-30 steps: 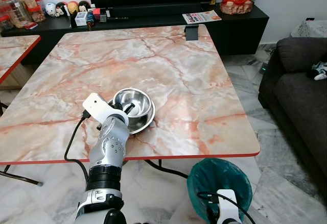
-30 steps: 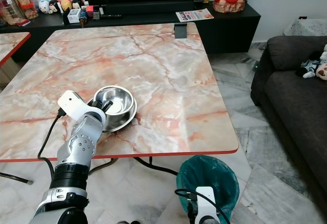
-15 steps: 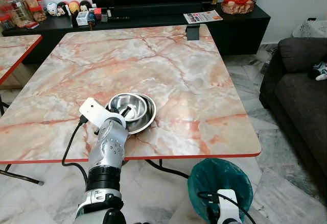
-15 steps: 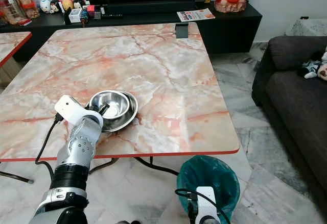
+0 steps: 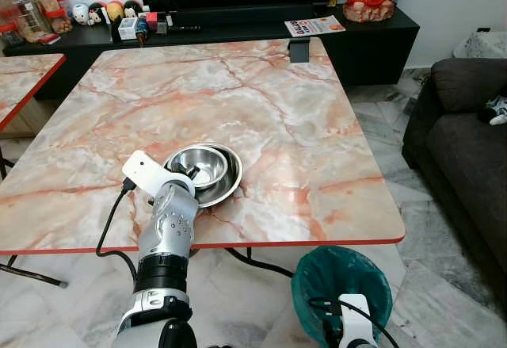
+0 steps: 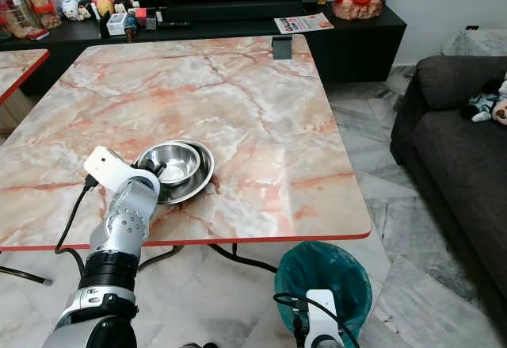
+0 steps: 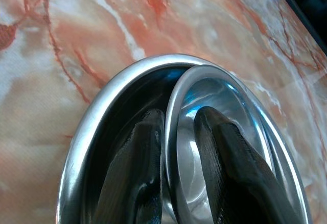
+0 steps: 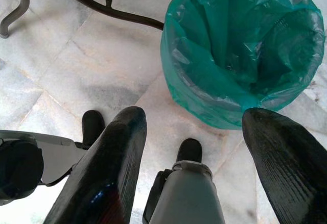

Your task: Setting the table

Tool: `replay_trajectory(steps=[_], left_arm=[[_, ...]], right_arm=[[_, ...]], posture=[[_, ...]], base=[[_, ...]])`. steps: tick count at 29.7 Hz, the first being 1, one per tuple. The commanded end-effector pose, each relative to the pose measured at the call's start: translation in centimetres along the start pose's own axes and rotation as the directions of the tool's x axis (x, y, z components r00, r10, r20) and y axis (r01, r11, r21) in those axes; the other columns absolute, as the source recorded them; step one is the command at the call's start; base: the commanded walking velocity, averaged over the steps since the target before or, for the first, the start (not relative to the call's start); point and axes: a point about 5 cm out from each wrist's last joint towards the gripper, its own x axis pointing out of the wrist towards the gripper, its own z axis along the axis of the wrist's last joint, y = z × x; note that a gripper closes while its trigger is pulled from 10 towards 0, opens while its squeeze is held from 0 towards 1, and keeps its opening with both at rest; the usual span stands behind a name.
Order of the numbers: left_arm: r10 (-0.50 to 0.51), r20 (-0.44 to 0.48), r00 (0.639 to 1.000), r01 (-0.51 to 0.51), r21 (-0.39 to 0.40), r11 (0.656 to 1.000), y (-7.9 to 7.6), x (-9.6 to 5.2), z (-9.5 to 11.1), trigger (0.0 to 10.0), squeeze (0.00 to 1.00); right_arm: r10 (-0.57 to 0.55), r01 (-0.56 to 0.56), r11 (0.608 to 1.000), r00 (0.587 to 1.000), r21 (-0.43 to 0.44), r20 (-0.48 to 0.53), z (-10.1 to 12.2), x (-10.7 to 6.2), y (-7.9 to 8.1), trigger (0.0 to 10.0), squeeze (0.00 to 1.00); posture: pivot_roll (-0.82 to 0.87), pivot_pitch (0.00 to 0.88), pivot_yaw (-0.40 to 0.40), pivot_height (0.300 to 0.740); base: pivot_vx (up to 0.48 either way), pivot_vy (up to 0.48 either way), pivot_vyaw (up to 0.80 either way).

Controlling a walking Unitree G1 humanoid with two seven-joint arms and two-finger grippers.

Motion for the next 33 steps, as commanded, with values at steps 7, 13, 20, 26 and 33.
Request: replay_trajectory(steps=[7, 13, 20, 26, 33], left_arm=[[-0.006, -0.012, 1.0, 0.006, 0.039, 0.999, -0.9, 0.0, 0.7, 10.0, 1.0], [-0.031, -0.015, 0.999, 0.032, 0.095, 0.995, -1.4, -0.2, 1.5, 10.0, 0.0], [-0.062, 0.118, 0.991, 0.02, 0.332, 0.943, -2.1, -0.6, 4.5, 10.0, 0.0], [-0.11, 0.178, 0.978, 0.022, 0.435, 0.9, -3.0, -1.0, 6.0, 10.0, 0.0], [-0.291, 0.393, 0.872, -0.023, 0.628, 0.778, -3.0, -2.0, 8.2, 10.0, 0.0]], right_arm=[[0.001, -0.001, 1.0, 1.0, 0.003, 0.007, 0.4, 0.1, 0.1, 10.0, 0.0], [0.003, -0.003, 1.0, 1.0, 0.0, 0.012, 0.8, 0.2, 0.0, 10.0, 0.0], [0.01, -0.009, 1.0, 1.0, -0.009, 0.018, 1.1, 0.3, 0.2, 10.0, 0.0], [0.013, -0.013, 1.0, 1.0, -0.017, 0.02, 1.3, 0.3, 0.2, 10.0, 0.0], [0.009, -0.009, 1.0, 0.999, -0.004, 0.035, 1.6, 0.3, 0.1, 10.0, 0.0]], posture=[[0.03, 0.031, 0.059, 0.723], [0.04, 0.027, 0.051, 0.723], [0.05, 0.023, 0.041, 0.723], [0.06, 0.022, 0.034, 0.723], [0.05, 0.016, 0.035, 0.723]], base=[[0.0, 0.0, 0.0], [0.0, 0.0, 0.0], [0.0, 0.0, 0.0], [0.0, 0.0, 0.0], [0.0, 0.0, 0.0]])
